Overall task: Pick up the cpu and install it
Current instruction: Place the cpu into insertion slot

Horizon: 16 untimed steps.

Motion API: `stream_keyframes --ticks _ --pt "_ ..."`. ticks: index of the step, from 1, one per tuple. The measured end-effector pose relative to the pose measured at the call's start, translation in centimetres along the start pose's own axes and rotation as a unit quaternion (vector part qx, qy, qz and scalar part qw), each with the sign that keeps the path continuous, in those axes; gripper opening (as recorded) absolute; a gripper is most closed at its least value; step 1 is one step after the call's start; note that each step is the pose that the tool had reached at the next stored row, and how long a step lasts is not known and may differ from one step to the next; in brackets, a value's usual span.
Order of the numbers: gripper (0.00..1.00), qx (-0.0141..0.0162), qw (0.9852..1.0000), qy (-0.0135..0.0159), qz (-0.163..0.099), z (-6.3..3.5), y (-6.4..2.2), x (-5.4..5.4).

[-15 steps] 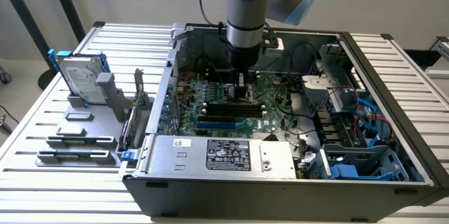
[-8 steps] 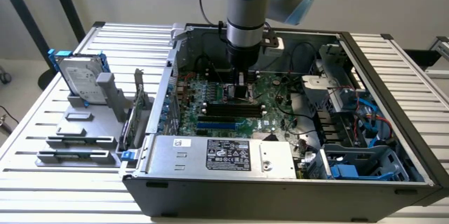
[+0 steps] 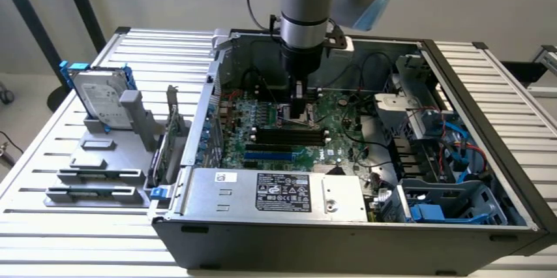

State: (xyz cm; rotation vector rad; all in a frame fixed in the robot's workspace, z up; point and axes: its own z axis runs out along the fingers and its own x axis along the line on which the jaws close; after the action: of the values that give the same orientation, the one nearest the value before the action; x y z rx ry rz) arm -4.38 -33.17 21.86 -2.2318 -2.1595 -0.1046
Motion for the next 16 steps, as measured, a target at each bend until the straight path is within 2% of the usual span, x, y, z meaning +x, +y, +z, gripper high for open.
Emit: stream_keyframes --ticks 1,2,3,4,5,6,8,9,10,11,12,14,16 --pt "0.60 0.0001 1.0000 0.0018 0.000 -0.14 -0.19 0.0" --pt "0.54 0.0002 1.0000 0.0036 0.000 -0.27 -0.43 0.0" --pt "0.54 0.0004 1.0000 0.0056 0.000 -0.40 -0.70 0.0" --pt "0.47 0.0007 1.0000 0.0077 0.000 -0.49 -1.01 0.0" --pt "0.41 0.0009 1.0000 0.0096 0.001 -0.57 -1.36 0.0" --pt "0.41 0.0012 0.9999 0.0114 0.001 -0.65 -1.76 0.0" --pt "0.29 0.0018 0.9999 0.0146 0.001 -0.77 -2.61 -0.1" --pt "0.29 0.0021 0.9999 0.0163 0.001 -0.83 -3.01 -0.1" --pt "0.18 0.0027 0.9998 0.0179 0.001 -0.89 -3.42 -0.1" --pt "0.18 0.0033 0.9998 0.0193 0.001 -0.94 -3.80 -0.1" --pt "0.12 0.0039 0.9998 0.0204 0.001 -0.99 -4.18 -0.1" --pt "0.11 0.0047 0.9998 0.0216 0.001 -1.07 -4.75 -0.2" --pt "0.11 0.0046 0.9997 0.0219 0.001 -1.07 -4.81 -0.2"
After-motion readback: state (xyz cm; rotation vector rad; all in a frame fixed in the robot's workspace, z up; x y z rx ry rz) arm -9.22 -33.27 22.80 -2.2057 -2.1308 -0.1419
